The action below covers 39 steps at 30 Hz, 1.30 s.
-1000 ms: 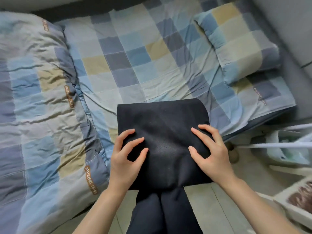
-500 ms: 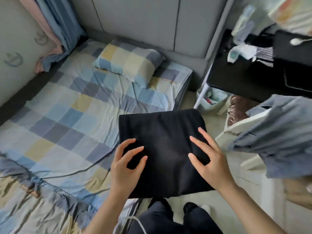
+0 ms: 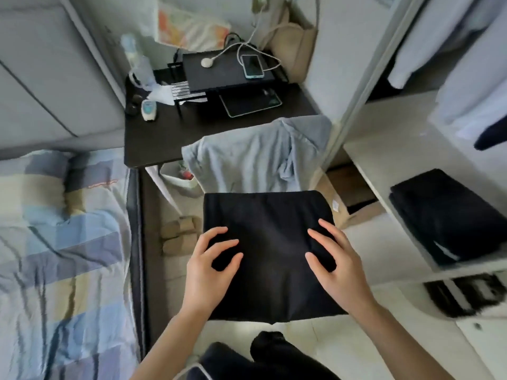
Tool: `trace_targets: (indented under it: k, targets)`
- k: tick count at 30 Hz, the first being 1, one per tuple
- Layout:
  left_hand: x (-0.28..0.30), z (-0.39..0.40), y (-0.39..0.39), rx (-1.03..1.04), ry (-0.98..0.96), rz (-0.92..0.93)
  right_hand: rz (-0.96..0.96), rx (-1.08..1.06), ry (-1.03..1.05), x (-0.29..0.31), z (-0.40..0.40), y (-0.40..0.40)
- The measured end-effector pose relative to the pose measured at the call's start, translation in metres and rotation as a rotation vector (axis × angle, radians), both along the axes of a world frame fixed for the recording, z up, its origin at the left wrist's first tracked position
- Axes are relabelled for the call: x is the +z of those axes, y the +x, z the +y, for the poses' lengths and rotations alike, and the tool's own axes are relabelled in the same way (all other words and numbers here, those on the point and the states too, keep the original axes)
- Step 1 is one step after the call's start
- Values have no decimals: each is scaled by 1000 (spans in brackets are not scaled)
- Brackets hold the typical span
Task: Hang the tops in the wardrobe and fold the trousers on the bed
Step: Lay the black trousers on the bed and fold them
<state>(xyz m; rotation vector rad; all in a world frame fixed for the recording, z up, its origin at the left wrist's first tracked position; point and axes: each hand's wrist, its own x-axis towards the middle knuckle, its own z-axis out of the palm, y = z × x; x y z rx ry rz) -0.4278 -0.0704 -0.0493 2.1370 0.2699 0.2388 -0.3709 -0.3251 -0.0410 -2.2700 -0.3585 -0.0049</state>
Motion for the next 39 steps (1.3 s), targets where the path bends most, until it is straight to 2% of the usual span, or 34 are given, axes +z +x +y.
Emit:
trace_targets:
  k: [4, 9, 15, 21, 32, 39]
  targets:
    - [-4, -66, 53, -160, -45, 28, 28, -183, -47, -3, -71, 6]
    - [-13, -119, 112, -374, -47, 50, 85, -415, -85, -5, -121, 10]
    - [-30, -161, 197, -604, 7, 58, 142, -651, -118, -18, -147, 37]
    - [-59, -204, 297, -829, -23, 131, 177, -853, -147, -35, -163, 91]
    - [-90, -350, 411, -1156, -24, 77, 68, -1228, -174, -59, -248, 146]
    - [-103, -460, 457, -1211, -106, -73, -113, -1425, -331, -81, -315, 184]
